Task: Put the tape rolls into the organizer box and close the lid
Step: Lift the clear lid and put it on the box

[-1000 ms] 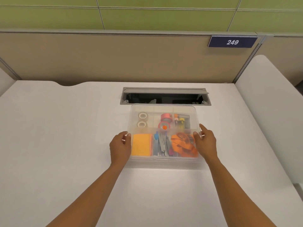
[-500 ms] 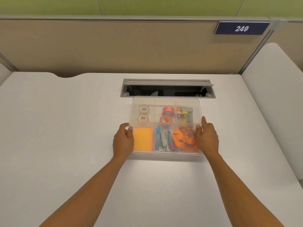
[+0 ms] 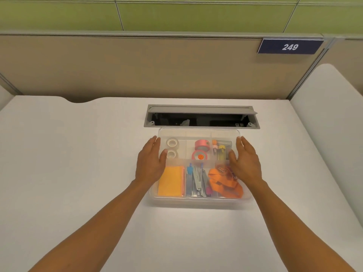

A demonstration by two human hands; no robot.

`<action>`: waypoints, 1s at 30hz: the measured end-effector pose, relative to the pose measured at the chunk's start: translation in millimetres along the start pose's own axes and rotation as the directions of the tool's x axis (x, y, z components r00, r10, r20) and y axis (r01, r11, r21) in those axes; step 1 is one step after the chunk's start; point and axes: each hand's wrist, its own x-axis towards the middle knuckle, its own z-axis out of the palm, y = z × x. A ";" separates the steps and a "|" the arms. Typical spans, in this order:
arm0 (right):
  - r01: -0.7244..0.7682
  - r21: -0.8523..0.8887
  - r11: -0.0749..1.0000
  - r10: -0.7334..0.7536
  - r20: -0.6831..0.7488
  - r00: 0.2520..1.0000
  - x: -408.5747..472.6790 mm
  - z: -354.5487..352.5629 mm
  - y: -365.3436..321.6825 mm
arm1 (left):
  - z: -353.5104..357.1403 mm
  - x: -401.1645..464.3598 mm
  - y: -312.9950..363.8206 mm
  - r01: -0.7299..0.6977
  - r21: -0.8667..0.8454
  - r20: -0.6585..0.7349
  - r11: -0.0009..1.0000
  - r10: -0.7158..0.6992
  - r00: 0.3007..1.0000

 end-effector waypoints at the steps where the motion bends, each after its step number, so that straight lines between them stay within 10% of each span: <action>1: 0.036 -0.019 0.999 -0.035 0.018 0.999 5.1 1.8 0.0 | 2.3 6.4 1.0 -0.007 0.034 0.042 0.999 0.006 0.999; 7: 0.061 -0.023 0.998 -0.059 0.086 0.995 19.2 18.9 9.3 | 18.0 29.5 -8.7 -0.130 0.290 0.211 0.948 0.069 0.975; 20: 0.020 0.159 0.987 -0.038 0.110 0.993 22.1 19.7 12.6 | 26.9 34.3 -16.7 -0.066 0.157 0.128 0.985 0.046 0.991; 30: -0.023 0.159 0.987 0.055 -0.204 0.977 3.6 -7.6 0.4 | 5.0 20.5 -2.1 -0.042 0.076 -0.010 0.996 0.043 0.999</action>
